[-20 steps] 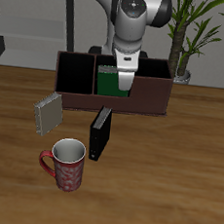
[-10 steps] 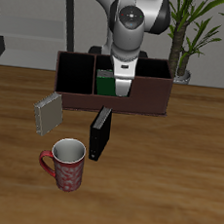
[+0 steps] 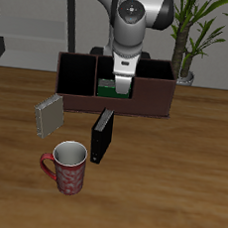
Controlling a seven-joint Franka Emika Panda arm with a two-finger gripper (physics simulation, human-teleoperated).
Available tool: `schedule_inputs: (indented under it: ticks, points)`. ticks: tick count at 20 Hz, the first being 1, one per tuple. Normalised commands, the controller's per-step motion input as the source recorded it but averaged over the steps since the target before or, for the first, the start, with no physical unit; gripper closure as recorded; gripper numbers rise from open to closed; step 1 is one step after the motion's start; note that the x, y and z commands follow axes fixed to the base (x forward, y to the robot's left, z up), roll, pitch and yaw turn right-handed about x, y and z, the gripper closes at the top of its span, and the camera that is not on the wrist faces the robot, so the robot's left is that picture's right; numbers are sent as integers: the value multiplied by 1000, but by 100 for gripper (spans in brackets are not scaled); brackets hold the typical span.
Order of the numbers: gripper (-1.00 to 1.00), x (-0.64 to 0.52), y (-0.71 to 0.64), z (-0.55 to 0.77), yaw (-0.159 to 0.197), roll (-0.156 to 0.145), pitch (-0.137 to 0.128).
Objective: Place the green book into the back desk caddy's front compartment
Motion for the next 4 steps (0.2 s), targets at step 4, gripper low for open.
schedule_inputs:
  ticks: [4]
  points:
    - [-100, -40, -13, 251, -96, 5, -26]
